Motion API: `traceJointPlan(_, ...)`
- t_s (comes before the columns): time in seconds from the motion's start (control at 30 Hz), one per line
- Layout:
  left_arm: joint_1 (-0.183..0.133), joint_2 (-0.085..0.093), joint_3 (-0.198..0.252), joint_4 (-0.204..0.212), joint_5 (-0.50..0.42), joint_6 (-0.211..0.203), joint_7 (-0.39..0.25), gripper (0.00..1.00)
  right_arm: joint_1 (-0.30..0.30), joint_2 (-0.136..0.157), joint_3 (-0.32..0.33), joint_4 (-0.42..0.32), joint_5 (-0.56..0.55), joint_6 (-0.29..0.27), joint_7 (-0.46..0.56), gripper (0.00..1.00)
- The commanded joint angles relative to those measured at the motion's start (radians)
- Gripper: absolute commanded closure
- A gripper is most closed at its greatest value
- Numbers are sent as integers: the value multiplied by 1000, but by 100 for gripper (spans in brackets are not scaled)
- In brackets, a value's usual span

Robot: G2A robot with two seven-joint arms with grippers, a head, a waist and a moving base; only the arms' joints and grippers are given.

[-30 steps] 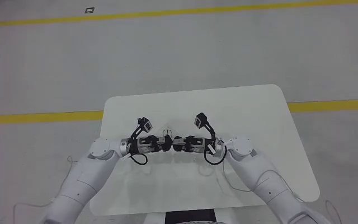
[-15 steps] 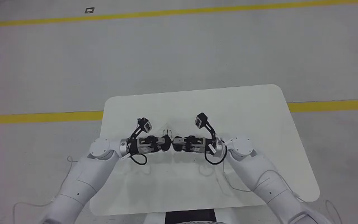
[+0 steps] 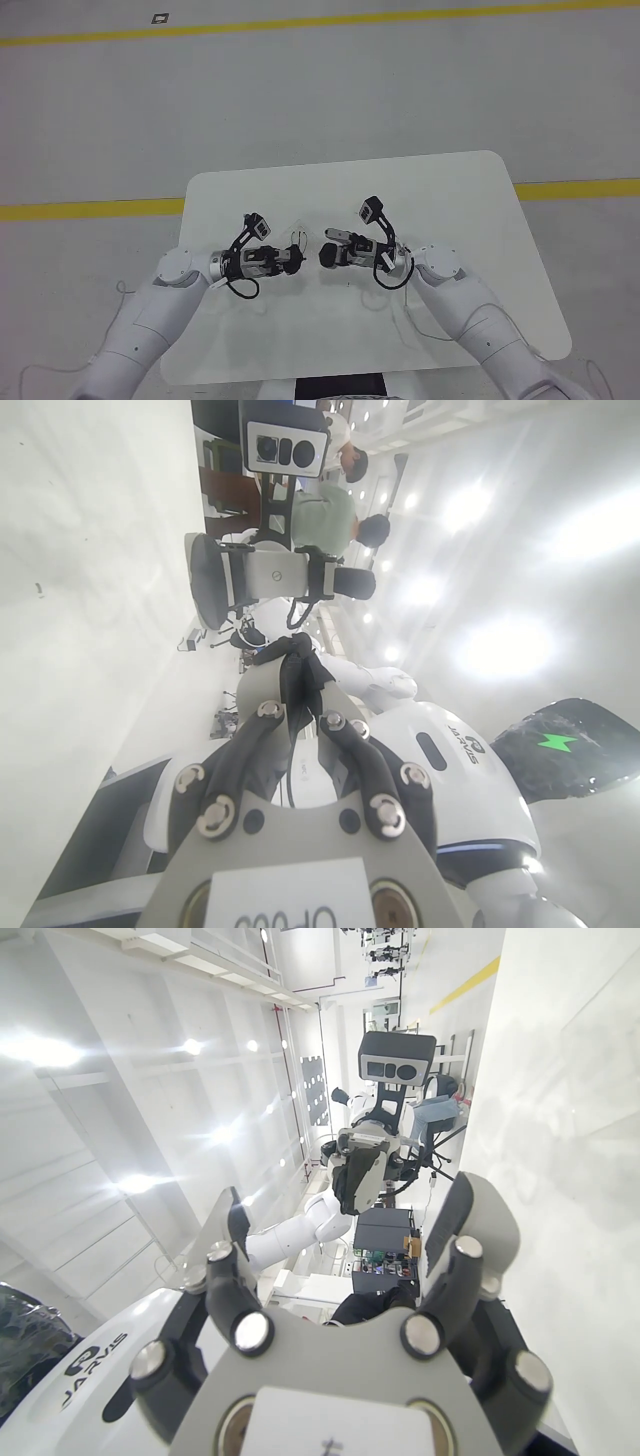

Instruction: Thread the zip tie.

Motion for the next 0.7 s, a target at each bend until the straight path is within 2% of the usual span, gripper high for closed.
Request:
traceJointPlan(0.0,0,0,0,0,0,0,0,100,0,0,0,0,0,0,0,0)
traceJointPlan(0.13,1,0,0,0,-1,1,7,100,0,0,0,0,0,0,0,0)
traceJointPlan(0.2,5,2,-19,5,-14,-16,29,100,0,0,0,0,0,0,0,0)
traceJointPlan(0.27,14,11,-59,25,-28,-54,25,100,0,0,0,0,0,0,0,0)
traceJointPlan(0.43,49,38,-198,64,-82,-54,-62,100,0,0,0,0,0,0,0,0)
traceJointPlan(0.47,62,43,-226,66,-88,-54,-83,100,0,0,0,0,0,0,0,0)
traceJointPlan(0.57,93,56,-278,55,-75,-54,-83,100,0,0,0,0,0,0,0,0)
traceJointPlan(0.67,111,66,-316,48,-56,-54,-83,100,0,0,0,0,0,0,0,0)
